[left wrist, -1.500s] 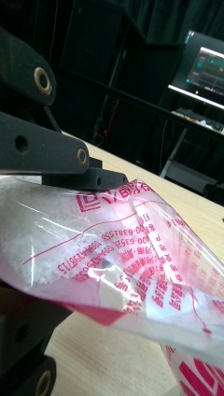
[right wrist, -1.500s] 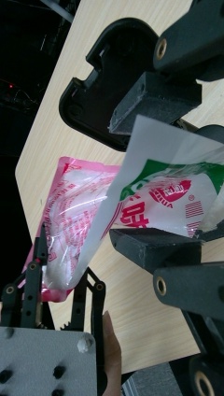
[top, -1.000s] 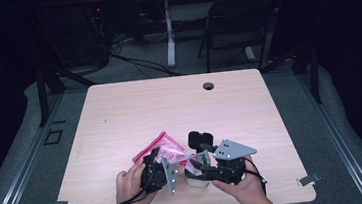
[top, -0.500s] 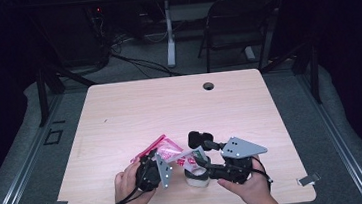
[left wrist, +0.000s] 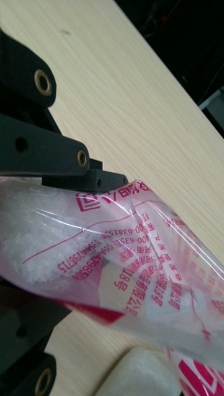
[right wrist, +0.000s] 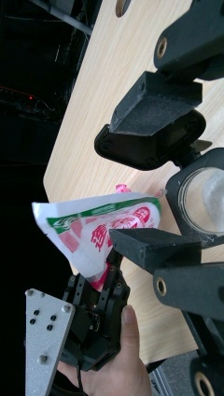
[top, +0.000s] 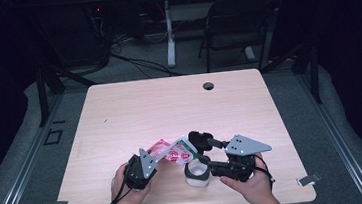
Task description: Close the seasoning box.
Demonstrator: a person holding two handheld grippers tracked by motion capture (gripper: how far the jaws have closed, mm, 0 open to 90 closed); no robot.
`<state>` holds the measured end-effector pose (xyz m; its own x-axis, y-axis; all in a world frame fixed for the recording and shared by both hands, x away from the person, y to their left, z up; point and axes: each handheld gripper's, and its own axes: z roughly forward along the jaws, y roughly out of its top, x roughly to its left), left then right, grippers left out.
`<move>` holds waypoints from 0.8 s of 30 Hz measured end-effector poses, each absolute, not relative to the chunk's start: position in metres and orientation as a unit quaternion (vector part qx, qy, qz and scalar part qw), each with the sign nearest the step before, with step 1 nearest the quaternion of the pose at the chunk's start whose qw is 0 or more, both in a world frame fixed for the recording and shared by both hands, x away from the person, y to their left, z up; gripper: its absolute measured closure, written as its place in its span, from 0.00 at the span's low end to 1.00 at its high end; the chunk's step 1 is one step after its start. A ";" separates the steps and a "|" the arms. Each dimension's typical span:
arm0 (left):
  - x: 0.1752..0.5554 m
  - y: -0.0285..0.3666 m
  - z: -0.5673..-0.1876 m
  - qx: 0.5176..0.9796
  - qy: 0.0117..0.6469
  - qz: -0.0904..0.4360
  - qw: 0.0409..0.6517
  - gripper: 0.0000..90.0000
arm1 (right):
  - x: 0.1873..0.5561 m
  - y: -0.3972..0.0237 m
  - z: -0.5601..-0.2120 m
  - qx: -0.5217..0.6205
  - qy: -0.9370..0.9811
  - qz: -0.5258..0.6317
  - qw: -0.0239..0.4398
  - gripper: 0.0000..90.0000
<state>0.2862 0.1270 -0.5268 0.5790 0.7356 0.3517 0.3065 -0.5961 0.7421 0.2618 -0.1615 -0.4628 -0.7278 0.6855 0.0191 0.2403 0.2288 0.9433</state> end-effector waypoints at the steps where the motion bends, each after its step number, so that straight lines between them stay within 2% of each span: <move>1: 0.286 0.127 -0.527 0.828 0.315 0.333 0.322 0.80 | 0.262 -0.162 -0.463 0.307 0.755 0.542 0.205 0.46; 12: 0.290 0.136 -0.524 0.822 0.338 0.301 0.346 0.80 | 0.264 -0.165 -0.465 0.316 0.751 0.542 0.204 0.46; 24: 0.287 0.192 -0.525 0.789 0.407 0.278 0.367 0.80 | 0.266 -0.165 -0.468 0.320 0.756 0.534 0.202 0.46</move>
